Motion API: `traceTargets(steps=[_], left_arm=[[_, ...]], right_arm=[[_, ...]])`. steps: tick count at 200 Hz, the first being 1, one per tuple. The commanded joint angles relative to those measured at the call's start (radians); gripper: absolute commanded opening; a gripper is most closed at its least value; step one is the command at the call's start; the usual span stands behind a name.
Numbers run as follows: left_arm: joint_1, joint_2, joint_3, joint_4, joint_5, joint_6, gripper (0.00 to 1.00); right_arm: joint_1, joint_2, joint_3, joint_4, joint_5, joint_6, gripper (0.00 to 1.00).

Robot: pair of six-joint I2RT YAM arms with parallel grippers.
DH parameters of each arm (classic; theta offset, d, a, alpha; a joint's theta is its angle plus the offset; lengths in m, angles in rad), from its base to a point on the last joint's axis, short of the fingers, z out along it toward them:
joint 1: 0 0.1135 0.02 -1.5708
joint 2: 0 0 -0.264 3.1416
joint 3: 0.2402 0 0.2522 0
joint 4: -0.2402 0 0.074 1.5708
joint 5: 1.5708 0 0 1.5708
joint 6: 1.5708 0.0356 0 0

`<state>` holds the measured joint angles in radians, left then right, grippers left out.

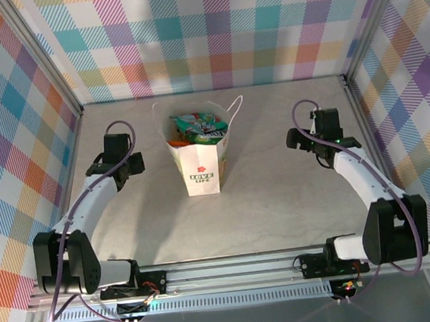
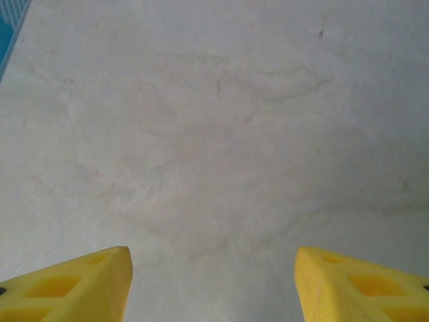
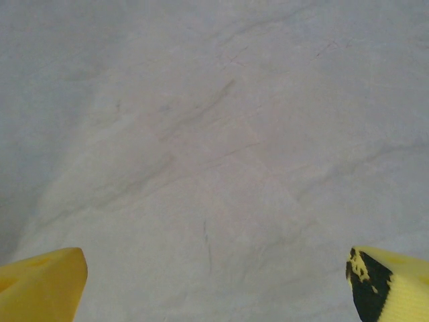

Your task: Place the snacks into the paper bag

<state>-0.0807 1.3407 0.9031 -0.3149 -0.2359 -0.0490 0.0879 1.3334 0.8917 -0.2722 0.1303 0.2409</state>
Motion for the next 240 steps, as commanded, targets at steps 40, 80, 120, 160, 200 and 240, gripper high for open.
traceTargets(steps=[40,80,120,160,200,240], left_arm=[[0.103,0.093,-0.246,0.6,0.198,0.008,0.69],[0.11,0.203,-0.331,0.853,0.256,-0.002,0.98],[0.11,0.19,-0.386,0.945,0.304,0.017,1.0],[0.108,0.173,-0.493,1.126,0.335,0.032,1.0],[0.096,0.19,-0.504,1.163,0.335,0.048,1.0],[0.085,0.242,-0.551,1.301,0.338,0.064,1.0]], right_arm=[[-0.032,0.066,-0.223,0.527,-0.006,-0.089,0.99],[-0.045,0.044,-0.241,0.559,-0.071,-0.14,0.99],[-0.045,-0.028,-0.409,0.758,-0.04,-0.184,0.99],[-0.045,0.004,-0.499,0.934,-0.082,-0.209,0.99],[-0.047,0.069,-0.501,1.038,-0.102,-0.256,0.99],[-0.048,0.094,-0.526,1.092,-0.121,-0.26,0.99]])
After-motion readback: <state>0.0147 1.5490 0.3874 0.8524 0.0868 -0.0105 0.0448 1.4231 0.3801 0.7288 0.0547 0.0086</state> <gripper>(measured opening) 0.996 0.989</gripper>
